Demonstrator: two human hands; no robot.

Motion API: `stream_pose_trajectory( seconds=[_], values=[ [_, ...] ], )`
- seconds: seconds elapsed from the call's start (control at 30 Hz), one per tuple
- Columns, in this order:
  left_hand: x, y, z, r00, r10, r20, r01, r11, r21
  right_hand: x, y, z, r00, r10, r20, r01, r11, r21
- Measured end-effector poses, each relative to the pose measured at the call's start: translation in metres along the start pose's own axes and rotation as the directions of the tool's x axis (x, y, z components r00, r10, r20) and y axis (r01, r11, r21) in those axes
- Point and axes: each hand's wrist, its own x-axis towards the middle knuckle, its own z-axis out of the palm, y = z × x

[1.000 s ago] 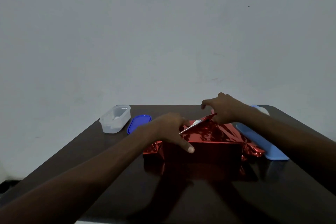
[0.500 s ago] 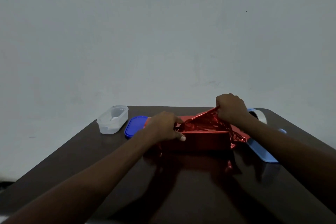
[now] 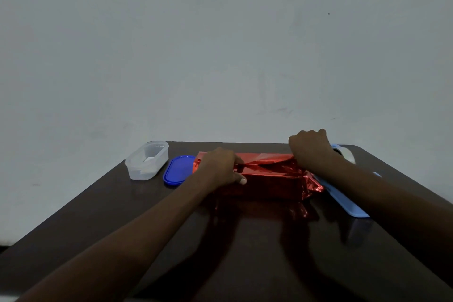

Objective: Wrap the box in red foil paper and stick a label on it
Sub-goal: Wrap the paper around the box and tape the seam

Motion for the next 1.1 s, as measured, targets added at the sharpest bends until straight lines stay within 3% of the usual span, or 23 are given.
stream_pose_trajectory(
  seconds=[0.1,0.2,0.27,0.33,0.63,0.7,0.8,0.93,1.1],
  values=[
    [0.001,-0.001,0.000,1.000,-0.005,-0.009,0.006,1.000,0.026,-0.003,-0.010,-0.009,0.998,0.055,-0.012,-0.055,0.997,0.050],
    [0.001,-0.002,0.002,1.000,-0.013,-0.021,0.013,1.000,0.013,0.002,-0.024,0.002,0.980,-0.128,-0.149,0.167,0.942,0.292],
    [0.001,-0.004,0.003,1.000,-0.020,-0.023,0.020,1.000,0.004,0.000,-0.034,0.016,0.982,-0.188,-0.035,0.177,0.822,0.541],
    [-0.001,-0.009,0.005,0.999,-0.030,-0.038,0.030,0.999,-0.013,-0.005,-0.040,0.034,0.979,-0.173,0.108,0.066,0.770,0.635],
    [-0.002,-0.014,0.021,0.988,-0.053,-0.144,0.053,0.999,-0.009,-0.015,-0.043,0.045,0.982,-0.046,0.183,-0.056,0.854,0.517],
    [-0.002,-0.013,0.024,0.983,-0.044,-0.175,0.050,0.998,0.028,-0.013,-0.045,0.037,0.993,-0.007,0.116,-0.051,0.872,0.487],
    [-0.004,-0.013,0.026,0.976,-0.019,-0.216,0.031,0.998,0.049,-0.009,-0.056,0.031,0.995,-0.049,-0.083,0.084,0.864,0.497],
    [-0.007,-0.018,0.025,0.972,-0.042,-0.229,0.040,0.999,-0.017,-0.014,-0.073,0.038,0.979,-0.196,-0.053,0.186,0.764,0.618],
    [-0.001,-0.042,0.019,0.958,-0.098,-0.269,0.046,0.980,-0.192,-0.019,-0.072,0.045,0.978,-0.133,-0.160,0.201,0.798,0.568]
  ],
)
